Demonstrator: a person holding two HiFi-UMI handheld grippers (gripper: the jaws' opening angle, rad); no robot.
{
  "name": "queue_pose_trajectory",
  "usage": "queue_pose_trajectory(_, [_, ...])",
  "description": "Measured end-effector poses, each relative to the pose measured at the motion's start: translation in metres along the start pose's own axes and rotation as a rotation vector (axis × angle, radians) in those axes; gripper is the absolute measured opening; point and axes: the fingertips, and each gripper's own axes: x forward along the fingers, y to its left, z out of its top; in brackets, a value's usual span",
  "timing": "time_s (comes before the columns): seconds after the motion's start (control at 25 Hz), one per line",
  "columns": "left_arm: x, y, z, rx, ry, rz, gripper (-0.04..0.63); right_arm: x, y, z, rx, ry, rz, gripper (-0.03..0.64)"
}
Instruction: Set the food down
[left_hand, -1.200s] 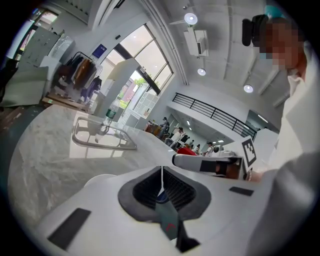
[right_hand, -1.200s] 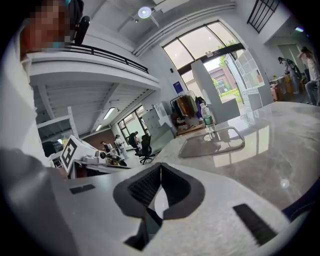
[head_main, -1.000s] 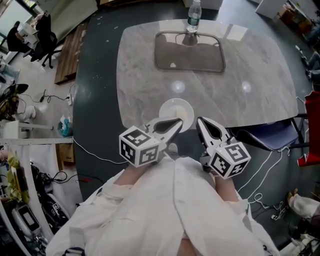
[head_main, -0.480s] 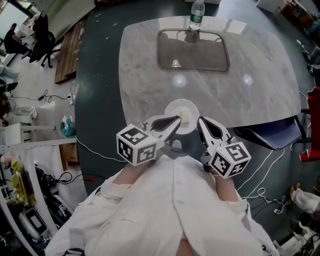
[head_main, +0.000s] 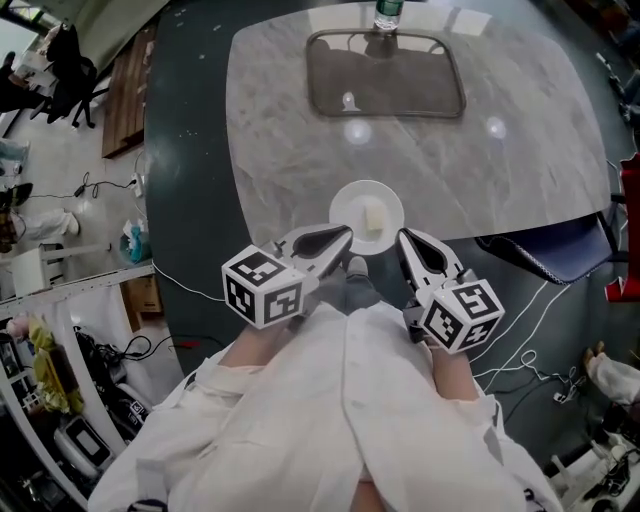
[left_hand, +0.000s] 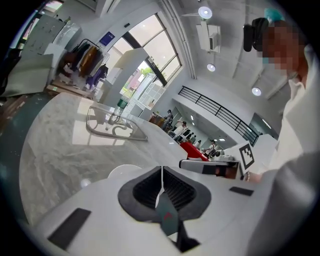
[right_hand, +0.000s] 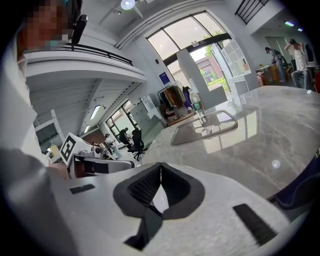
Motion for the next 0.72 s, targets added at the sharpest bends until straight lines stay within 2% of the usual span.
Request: queue_pose_trajectory(0.72, [0.008,0.029,-0.065,-0.146,0.120,0.033,0.021,0.017,-0.008,-0.062,0.106,0.107,-0.032,0.003])
